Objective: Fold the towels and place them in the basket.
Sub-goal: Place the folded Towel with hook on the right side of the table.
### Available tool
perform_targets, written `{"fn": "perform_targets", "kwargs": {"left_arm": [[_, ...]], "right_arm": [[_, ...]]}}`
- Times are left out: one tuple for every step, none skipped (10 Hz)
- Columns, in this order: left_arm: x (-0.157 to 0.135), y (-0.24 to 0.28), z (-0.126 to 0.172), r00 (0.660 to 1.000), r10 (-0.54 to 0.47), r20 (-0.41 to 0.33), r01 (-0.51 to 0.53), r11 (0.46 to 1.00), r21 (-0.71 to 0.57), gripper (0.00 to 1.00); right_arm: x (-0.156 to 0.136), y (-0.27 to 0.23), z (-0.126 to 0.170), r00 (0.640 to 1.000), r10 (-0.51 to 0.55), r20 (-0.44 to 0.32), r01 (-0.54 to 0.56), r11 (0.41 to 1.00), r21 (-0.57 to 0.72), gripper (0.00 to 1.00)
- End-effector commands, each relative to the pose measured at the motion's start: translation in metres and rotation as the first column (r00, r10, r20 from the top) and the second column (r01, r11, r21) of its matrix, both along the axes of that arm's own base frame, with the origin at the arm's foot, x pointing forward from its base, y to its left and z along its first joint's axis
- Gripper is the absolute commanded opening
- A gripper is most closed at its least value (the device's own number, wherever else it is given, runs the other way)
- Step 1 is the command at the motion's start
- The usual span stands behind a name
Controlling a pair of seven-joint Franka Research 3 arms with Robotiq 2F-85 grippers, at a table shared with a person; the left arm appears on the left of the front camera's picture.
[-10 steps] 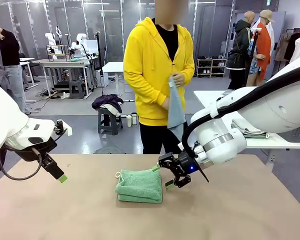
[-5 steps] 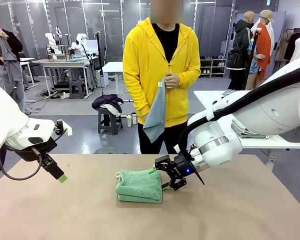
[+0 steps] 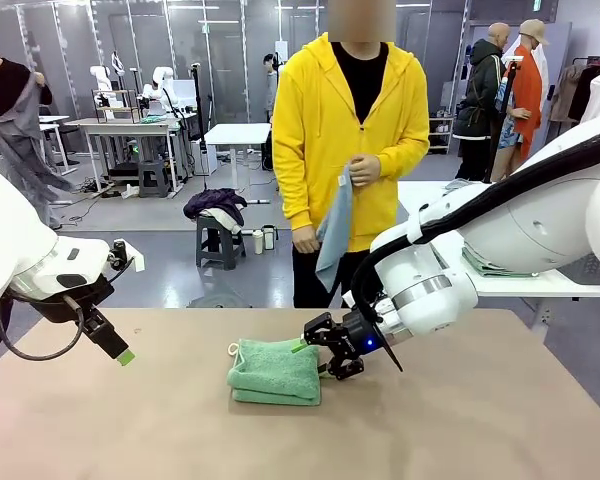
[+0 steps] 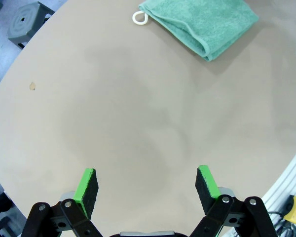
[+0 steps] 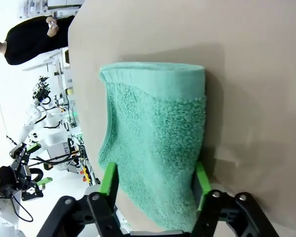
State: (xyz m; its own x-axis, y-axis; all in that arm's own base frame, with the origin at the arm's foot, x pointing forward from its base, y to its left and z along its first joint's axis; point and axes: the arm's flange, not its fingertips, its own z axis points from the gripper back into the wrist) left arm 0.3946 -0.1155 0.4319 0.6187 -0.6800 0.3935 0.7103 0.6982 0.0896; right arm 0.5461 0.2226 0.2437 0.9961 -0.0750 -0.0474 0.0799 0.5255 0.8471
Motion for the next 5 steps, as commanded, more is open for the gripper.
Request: {"fn": "perform_targets", "kwargs": {"left_arm": [[0.0008, -0.0020, -0.0004, 1.000, 0.015, 0.009, -0.015, 1.000, 0.003, 1.00], [0.0008, -0.0020, -0.0004, 1.000, 0.015, 0.009, -0.015, 1.000, 0.003, 1.00], [0.0008, -0.0020, -0.0004, 1.000, 0.015, 0.009, -0.015, 1.000, 0.003, 1.00], [0.0008, -0.0020, -0.0004, 1.000, 0.015, 0.009, -0.015, 1.000, 0.003, 1.00], [0.0008, -0.0020, -0.0004, 1.000, 0.015, 0.009, -0.015, 1.000, 0.003, 1.00]], "right_arm": [[0.0046, 0.0055, -0.0035, 1.000, -0.009, 0.022, 0.008, 1.000, 0.011, 0.00], [0.0042, 0.0061, -0.0025, 1.000, -0.008, 0.024, 0.007, 1.000, 0.010, 0.00], [0.0039, 0.0070, -0.0028, 1.000, -0.007, 0.022, 0.007, 1.000, 0.004, 0.00], [0.0038, 0.0070, -0.0025, 1.000, -0.008, 0.022, 0.008, 1.000, -0.003, 0.03], [0.0031, 0.0064, -0.0012, 1.000, -0.009, 0.023, 0.009, 1.000, -0.005, 0.00]]}}
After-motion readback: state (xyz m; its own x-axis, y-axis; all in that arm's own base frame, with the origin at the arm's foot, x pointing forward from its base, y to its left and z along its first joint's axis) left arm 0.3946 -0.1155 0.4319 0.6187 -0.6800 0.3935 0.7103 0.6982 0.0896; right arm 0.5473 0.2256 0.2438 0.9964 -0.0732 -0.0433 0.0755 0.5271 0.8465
